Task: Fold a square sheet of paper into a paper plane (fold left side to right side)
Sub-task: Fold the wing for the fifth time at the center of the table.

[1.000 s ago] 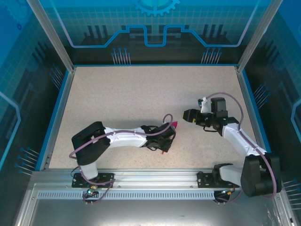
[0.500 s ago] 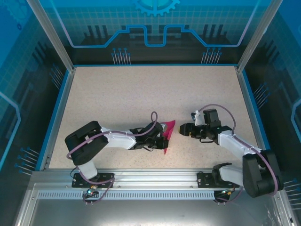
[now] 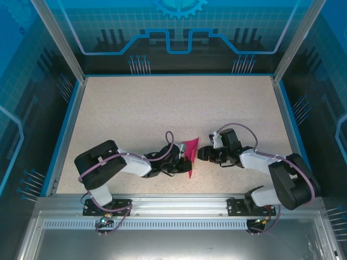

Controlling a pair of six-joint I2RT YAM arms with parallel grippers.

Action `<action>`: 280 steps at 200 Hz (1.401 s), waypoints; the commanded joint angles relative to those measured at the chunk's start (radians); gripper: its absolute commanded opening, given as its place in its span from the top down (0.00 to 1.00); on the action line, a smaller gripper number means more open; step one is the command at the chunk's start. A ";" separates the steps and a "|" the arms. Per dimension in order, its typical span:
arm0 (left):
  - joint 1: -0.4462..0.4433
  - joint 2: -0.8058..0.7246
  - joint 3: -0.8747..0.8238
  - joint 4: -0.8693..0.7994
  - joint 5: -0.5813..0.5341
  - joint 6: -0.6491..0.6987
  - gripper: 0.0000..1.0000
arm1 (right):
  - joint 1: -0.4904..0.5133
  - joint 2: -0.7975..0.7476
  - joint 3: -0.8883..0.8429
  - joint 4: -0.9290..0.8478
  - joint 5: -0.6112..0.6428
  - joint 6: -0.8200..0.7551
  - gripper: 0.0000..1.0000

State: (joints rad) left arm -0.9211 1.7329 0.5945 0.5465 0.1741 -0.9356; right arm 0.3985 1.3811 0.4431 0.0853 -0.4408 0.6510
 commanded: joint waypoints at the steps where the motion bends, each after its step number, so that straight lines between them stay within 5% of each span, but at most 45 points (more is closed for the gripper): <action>1: 0.010 0.010 -0.032 0.105 0.016 -0.050 1.00 | 0.026 0.033 0.025 0.048 0.031 0.046 0.49; 94: 0.014 0.027 -0.058 0.151 0.013 -0.073 1.00 | 0.071 0.113 0.084 0.070 0.040 0.081 0.52; 246: 0.024 0.065 -0.063 0.184 0.026 -0.104 1.00 | 0.122 0.228 0.205 -0.149 0.100 0.074 0.60; 280: 0.025 0.060 -0.062 0.178 0.026 -0.102 0.91 | 0.128 0.249 0.215 -0.165 0.106 0.070 0.60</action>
State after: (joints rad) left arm -0.9058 1.7844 0.5468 0.7074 0.1818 -1.0264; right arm 0.4919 1.5791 0.6506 -0.0452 -0.3588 0.7261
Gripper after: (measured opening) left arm 0.080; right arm 0.398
